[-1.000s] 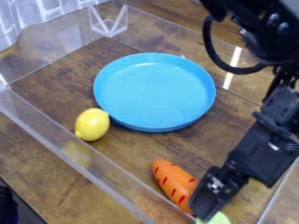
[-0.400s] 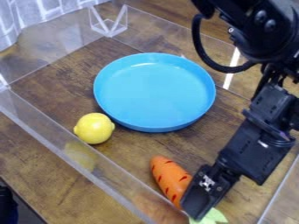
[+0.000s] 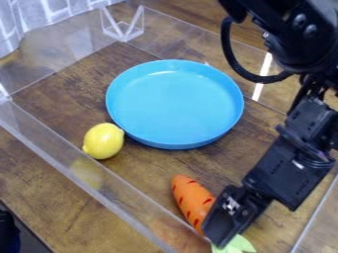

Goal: Put the carrot on the blue tray

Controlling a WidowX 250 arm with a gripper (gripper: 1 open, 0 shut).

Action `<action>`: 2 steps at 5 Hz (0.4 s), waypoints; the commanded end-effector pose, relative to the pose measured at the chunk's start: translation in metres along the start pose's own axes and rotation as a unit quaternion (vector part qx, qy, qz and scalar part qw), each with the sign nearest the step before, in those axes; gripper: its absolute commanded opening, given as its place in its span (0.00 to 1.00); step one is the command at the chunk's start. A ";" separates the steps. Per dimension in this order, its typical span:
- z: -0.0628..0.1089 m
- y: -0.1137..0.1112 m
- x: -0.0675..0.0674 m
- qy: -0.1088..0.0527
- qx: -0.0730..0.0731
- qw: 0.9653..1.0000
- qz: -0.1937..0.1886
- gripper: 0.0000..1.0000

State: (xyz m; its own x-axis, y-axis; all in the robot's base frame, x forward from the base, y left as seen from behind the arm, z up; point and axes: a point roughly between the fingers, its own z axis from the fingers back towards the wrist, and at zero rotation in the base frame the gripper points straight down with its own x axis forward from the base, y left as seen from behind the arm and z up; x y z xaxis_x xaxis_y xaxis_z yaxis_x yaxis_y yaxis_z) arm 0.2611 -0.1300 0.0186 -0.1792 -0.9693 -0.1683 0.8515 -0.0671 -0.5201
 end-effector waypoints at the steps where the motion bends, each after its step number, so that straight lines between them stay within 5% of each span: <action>1: -0.009 0.008 -0.027 -0.005 -0.006 1.000 0.017 1.00; 2: -0.002 0.006 -0.031 -0.008 -0.006 1.000 0.021 1.00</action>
State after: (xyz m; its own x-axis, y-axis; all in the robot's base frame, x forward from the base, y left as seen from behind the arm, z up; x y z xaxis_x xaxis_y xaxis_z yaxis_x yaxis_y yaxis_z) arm 0.2667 -0.1145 0.0207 -0.1527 -0.9730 -0.1730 0.8500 -0.0400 -0.5253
